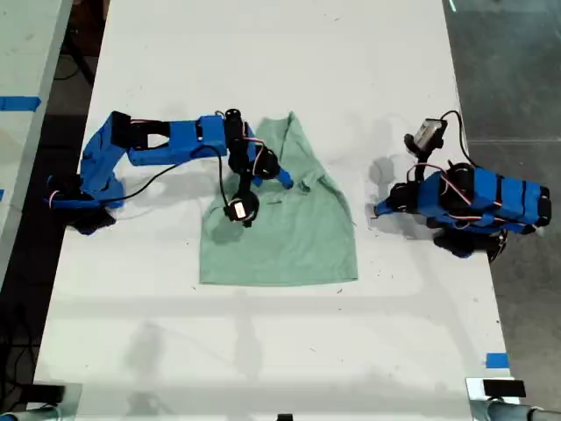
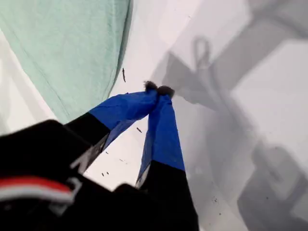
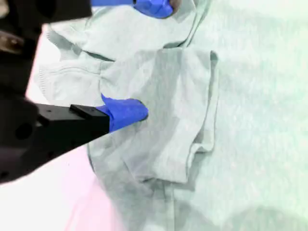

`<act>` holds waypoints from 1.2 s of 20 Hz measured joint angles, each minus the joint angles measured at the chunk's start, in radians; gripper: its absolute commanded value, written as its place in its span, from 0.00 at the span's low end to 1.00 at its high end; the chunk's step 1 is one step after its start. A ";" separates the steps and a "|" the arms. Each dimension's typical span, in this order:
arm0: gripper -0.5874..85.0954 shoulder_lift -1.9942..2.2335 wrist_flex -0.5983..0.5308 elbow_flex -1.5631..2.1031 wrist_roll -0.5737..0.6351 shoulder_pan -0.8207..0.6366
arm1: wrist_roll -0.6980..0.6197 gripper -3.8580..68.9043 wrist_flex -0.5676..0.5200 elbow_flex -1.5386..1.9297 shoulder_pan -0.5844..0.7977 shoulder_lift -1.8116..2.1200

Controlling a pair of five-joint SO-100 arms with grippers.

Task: Fold t shirt

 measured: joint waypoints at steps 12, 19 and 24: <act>0.01 1.460 -0.051 0.900 -0.313 0.242 | 0.000 0.04 0.000 0.000 0.000 0.000; 0.01 2.511 -0.319 2.102 -0.373 0.245 | 0.000 0.04 0.000 0.000 0.000 0.000; 0.01 2.551 -0.333 2.240 -0.350 0.193 | 0.000 0.04 0.000 0.000 0.000 0.000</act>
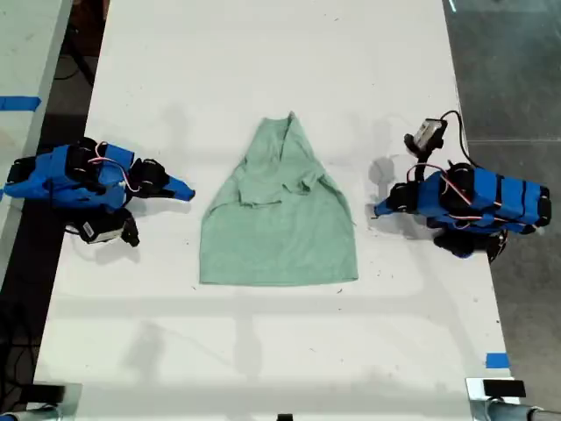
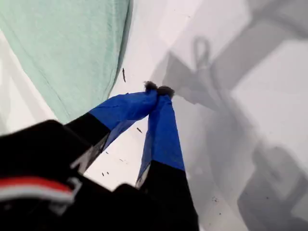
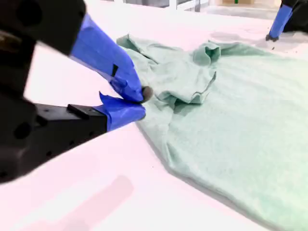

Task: Fold t shirt

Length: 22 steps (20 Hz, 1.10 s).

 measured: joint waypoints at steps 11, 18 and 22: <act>0.01 0.002 0.000 0.003 -0.006 -0.035 | -0.017 0.04 0.000 0.000 0.020 0.000; 0.01 0.002 0.000 0.003 -0.008 -0.035 | -0.014 0.04 0.000 0.000 0.021 0.000; 0.01 0.002 0.000 0.003 -0.009 -0.035 | -0.009 0.04 0.000 0.000 0.020 0.000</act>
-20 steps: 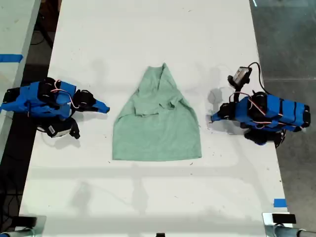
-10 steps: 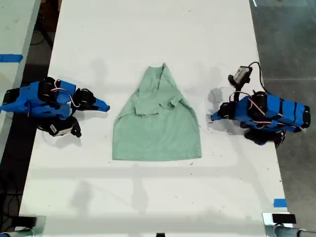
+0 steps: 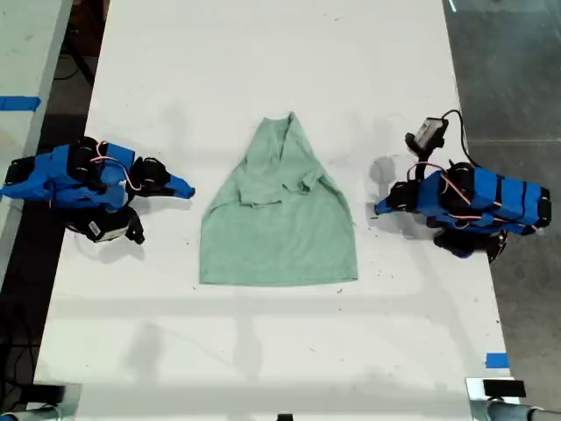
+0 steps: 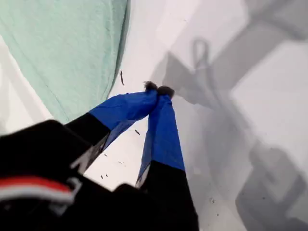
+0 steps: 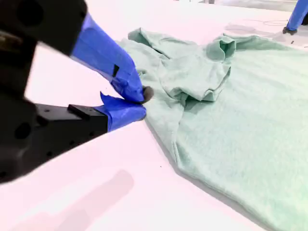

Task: Fold t shirt

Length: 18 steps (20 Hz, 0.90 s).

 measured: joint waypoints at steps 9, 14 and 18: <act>0.01 0.000 0.000 0.008 -0.005 0.002 | 0.009 0.04 0.000 0.000 -0.015 0.000; 0.01 0.000 0.000 0.008 -0.009 0.002 | 0.011 0.04 0.000 0.000 -0.015 0.000; 0.01 0.000 0.000 0.008 -0.009 0.002 | 0.011 0.04 0.000 0.000 -0.015 0.000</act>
